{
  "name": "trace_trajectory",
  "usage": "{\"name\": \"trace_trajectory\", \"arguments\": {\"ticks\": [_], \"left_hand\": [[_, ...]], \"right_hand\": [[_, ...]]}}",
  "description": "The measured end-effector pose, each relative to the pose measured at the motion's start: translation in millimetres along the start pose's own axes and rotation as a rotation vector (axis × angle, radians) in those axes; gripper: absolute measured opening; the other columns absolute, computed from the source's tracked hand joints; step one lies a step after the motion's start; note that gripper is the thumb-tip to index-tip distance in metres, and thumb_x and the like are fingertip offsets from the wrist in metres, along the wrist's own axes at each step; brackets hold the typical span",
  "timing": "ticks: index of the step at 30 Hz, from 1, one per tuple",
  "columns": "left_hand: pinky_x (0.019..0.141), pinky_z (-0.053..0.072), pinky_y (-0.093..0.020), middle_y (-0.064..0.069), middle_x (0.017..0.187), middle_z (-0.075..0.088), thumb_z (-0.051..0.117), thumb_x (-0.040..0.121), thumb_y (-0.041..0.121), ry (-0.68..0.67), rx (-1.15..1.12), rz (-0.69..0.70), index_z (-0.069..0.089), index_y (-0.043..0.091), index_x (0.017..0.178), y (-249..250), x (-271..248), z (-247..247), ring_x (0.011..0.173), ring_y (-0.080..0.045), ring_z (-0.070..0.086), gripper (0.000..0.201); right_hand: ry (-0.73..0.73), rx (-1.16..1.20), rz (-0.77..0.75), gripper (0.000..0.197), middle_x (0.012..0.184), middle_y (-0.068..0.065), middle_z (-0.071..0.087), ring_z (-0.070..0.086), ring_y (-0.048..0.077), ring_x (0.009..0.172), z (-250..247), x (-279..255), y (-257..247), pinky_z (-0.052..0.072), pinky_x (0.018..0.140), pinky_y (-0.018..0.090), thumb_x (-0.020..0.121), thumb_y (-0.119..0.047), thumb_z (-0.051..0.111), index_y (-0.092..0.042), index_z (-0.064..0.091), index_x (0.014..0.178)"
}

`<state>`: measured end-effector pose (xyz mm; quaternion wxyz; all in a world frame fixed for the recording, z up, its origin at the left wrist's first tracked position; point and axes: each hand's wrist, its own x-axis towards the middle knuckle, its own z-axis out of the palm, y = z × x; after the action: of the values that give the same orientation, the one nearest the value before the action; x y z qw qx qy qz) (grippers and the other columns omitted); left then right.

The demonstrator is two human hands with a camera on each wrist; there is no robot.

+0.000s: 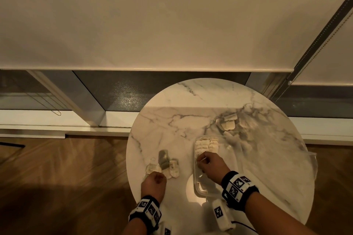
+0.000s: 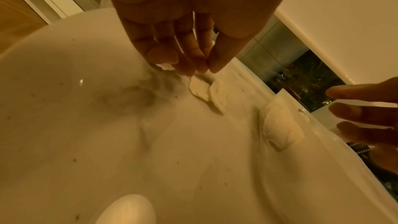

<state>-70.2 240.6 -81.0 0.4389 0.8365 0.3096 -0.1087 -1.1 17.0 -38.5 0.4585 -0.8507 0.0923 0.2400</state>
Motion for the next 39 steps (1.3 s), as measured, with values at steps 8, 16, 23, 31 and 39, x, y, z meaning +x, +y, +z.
{"name": "trace_trajectory", "arguments": {"ticks": [8, 16, 23, 31, 39], "left_hand": [[0.086, 0.052, -0.034, -0.01, 0.111, 0.061, 0.071, 0.081, 0.018, 0.126, 0.053, -0.03, 0.061, 0.016, 0.117, -12.3, 41.1, -19.0, 0.095, -0.027, 0.061, 0.038], [0.09, 0.052, -0.032, -0.011, 0.115, 0.06, 0.067, 0.085, 0.032, 0.005, 0.327, 0.01, 0.061, 0.02, 0.119, -13.4, 71.6, -22.0, 0.105, -0.029, 0.061, 0.036], [0.08, 0.053, -0.029, -0.008, 0.101, 0.066, 0.067, 0.085, 0.029, 0.024, 0.251, 0.043, 0.068, 0.02, 0.096, -16.0, 73.9, -27.1, 0.094, -0.026, 0.064, 0.015], [0.069, 0.05, -0.024, -0.002, 0.079, 0.068, 0.075, 0.081, 0.01, -0.059, -0.285, 0.065, 0.065, 0.018, 0.081, 6.2, 45.0, -38.1, 0.078, -0.022, 0.064, 0.013], [0.062, 0.054, -0.023, -0.009, 0.087, 0.073, 0.068, 0.086, -0.001, -0.283, -0.708, 0.054, 0.066, 0.006, 0.099, 47.6, 16.1, -33.7, 0.077, -0.017, 0.068, 0.014]], "right_hand": [[-0.074, -0.063, -0.094, 0.009, 0.084, 0.004, 0.069, 0.063, 0.013, 0.072, 20.4, -10.2, -20.5, 0.053, 0.074, 0.028, 0.087, -0.016, 0.064, -0.025, 0.068, 0.088], [-0.085, -0.096, -0.092, 0.008, 0.083, 0.001, 0.069, 0.066, 0.014, 0.074, 31.5, -13.4, -27.3, 0.056, 0.075, 0.029, 0.088, -0.019, 0.064, -0.026, 0.067, 0.088], [-0.07, -0.088, -0.074, 0.009, 0.081, 0.0, 0.068, 0.062, 0.007, 0.064, 28.0, -14.7, -26.3, 0.05, 0.063, 0.016, 0.089, -0.016, 0.063, -0.024, 0.067, 0.091], [-0.049, -0.037, -0.062, 0.009, 0.082, 0.002, 0.069, 0.063, 0.012, 0.069, 33.1, -10.4, -28.5, 0.055, 0.073, 0.03, 0.088, -0.018, 0.064, -0.027, 0.067, 0.086], [-0.103, 0.208, -0.027, 0.019, 0.086, 0.008, 0.07, 0.068, 0.018, 0.073, 45.6, -16.3, -43.8, 0.055, 0.057, 0.027, 0.089, -0.036, 0.068, -0.022, 0.066, 0.101]]}}
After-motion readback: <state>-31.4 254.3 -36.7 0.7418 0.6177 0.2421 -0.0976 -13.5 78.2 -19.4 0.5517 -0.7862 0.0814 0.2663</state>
